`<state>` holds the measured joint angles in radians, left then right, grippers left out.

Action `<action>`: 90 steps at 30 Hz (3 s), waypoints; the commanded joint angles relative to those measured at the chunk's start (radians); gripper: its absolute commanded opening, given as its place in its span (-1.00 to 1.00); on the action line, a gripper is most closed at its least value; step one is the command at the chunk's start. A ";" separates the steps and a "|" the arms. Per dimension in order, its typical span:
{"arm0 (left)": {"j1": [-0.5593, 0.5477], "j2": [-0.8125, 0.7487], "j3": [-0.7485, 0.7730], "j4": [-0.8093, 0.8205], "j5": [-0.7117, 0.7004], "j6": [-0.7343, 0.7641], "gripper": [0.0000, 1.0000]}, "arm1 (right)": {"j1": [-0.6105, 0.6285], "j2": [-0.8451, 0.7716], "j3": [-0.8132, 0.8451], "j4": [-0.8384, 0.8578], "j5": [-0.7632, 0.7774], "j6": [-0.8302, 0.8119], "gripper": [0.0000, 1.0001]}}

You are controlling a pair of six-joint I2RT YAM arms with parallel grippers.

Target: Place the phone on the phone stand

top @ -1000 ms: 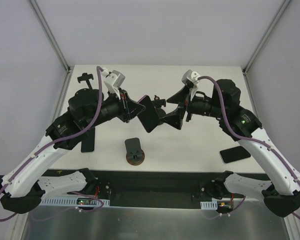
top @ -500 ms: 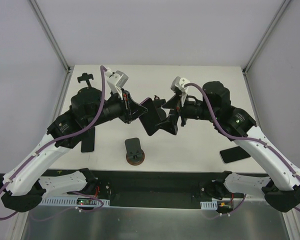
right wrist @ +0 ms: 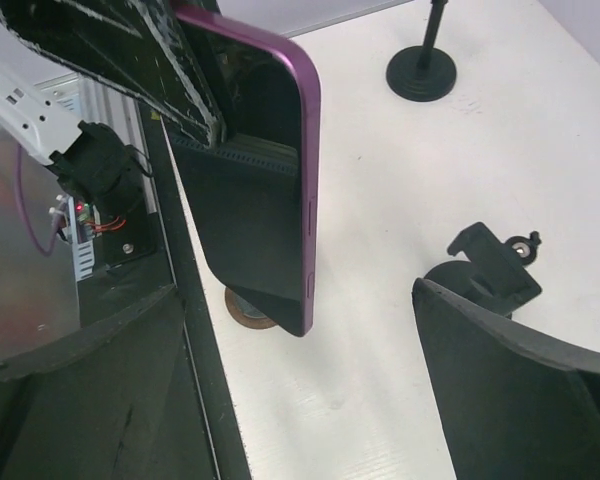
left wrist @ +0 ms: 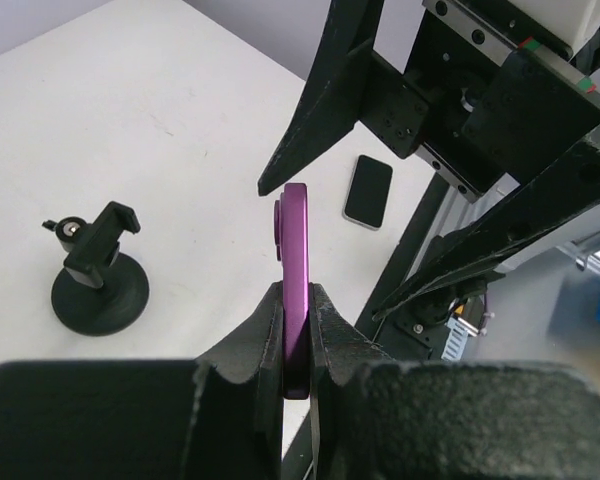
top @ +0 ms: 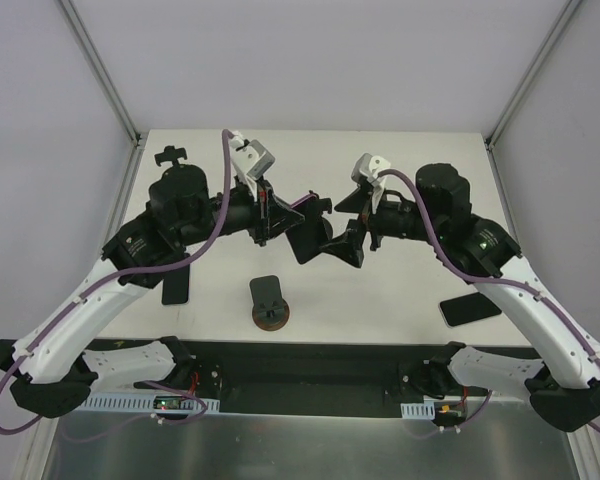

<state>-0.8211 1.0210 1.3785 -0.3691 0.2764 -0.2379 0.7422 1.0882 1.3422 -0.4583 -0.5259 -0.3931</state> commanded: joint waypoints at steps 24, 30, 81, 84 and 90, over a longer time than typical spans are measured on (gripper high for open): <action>0.043 -0.048 0.025 0.141 0.397 0.051 -0.17 | -0.041 0.101 -0.064 0.454 -0.546 0.233 -0.99; 0.043 -0.033 0.021 0.141 0.509 0.061 -0.47 | -0.040 0.101 -0.066 0.494 -0.557 0.260 -0.98; 0.042 -0.311 -0.294 -0.002 -0.428 -0.047 -1.00 | -0.046 0.266 -0.425 0.869 0.728 0.267 -0.14; 0.042 -0.276 -0.280 0.010 -0.430 -0.047 -1.00 | -0.044 0.285 -0.440 0.892 0.707 0.269 -0.16; 0.042 -0.243 -0.297 0.071 -0.430 -0.049 -1.00 | -0.046 0.283 -0.465 0.908 0.676 0.280 -0.16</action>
<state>-0.7780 0.7830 1.0595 -0.4408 -0.1253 -0.2852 0.6937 1.3830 0.8906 0.3546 0.1791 -0.1085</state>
